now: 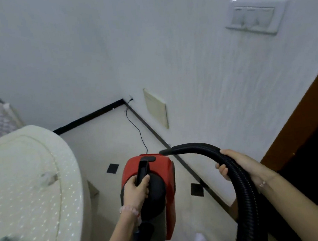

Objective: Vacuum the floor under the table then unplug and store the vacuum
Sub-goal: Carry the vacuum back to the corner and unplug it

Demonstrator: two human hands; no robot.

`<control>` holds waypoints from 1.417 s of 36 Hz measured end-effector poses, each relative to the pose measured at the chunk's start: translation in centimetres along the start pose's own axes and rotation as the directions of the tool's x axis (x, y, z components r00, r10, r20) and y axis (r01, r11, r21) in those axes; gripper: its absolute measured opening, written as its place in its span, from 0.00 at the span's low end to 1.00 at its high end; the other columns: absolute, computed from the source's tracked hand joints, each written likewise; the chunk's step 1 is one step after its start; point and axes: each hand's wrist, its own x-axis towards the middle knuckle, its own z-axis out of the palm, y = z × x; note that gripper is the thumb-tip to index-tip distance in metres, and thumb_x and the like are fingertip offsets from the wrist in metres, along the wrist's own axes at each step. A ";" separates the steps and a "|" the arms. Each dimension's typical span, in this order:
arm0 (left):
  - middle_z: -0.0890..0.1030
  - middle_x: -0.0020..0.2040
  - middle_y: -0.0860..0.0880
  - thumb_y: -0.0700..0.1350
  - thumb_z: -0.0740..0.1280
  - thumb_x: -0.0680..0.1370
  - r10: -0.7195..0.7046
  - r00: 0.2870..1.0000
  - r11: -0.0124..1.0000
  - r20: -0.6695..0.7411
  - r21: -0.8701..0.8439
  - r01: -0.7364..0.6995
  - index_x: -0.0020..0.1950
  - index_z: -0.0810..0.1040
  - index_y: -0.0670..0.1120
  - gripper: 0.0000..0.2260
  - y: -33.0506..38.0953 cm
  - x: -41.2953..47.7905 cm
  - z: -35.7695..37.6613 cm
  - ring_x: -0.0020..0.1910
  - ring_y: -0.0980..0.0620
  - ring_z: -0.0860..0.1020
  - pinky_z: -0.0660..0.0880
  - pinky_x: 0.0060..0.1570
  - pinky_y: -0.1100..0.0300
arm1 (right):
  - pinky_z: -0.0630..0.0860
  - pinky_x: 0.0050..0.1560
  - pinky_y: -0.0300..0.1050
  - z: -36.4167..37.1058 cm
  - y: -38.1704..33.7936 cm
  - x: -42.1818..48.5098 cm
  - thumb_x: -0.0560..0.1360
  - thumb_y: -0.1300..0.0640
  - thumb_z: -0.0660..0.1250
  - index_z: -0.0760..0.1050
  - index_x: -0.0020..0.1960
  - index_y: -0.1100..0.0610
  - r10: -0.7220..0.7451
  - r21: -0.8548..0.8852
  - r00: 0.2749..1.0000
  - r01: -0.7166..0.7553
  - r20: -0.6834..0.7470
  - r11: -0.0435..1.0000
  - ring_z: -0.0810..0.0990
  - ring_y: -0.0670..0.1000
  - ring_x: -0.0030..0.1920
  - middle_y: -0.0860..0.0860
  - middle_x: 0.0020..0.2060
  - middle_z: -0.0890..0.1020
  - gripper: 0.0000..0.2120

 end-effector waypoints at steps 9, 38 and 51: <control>0.72 0.28 0.48 0.42 0.66 0.78 0.023 0.974 0.995 -0.227 -0.086 -0.044 0.41 0.73 0.43 0.06 6.8 10.2 -0.5 0.24 0.56 0.68 0.67 0.22 0.69 | 0.73 0.20 0.37 7.7 -12.1 11.6 0.77 0.50 0.63 0.72 0.43 0.65 0.110 -0.129 0.987 -0.094 0.120 0.987 0.74 0.48 0.22 0.55 0.30 0.75 0.17; 0.74 0.28 0.50 0.44 0.66 0.77 -0.061 0.940 0.993 -0.334 -0.120 0.022 0.43 0.75 0.45 0.04 17.1 62.3 -15.8 0.25 0.56 0.72 0.70 0.25 0.66 | 0.71 0.19 0.33 41.8 -35.9 51.9 0.80 0.52 0.57 0.71 0.46 0.65 0.134 -0.185 0.980 -0.106 0.145 0.977 0.73 0.46 0.20 0.55 0.30 0.74 0.15; 0.74 0.29 0.49 0.44 0.67 0.77 -0.141 0.903 0.984 -0.406 -0.158 0.082 0.42 0.75 0.46 0.05 20.1 85.9 -20.9 0.26 0.54 0.71 0.69 0.27 0.63 | 0.72 0.19 0.34 55.7 -47.3 71.0 0.79 0.51 0.60 0.70 0.45 0.64 0.180 -0.249 0.975 -0.143 0.132 0.958 0.74 0.46 0.21 0.55 0.32 0.74 0.15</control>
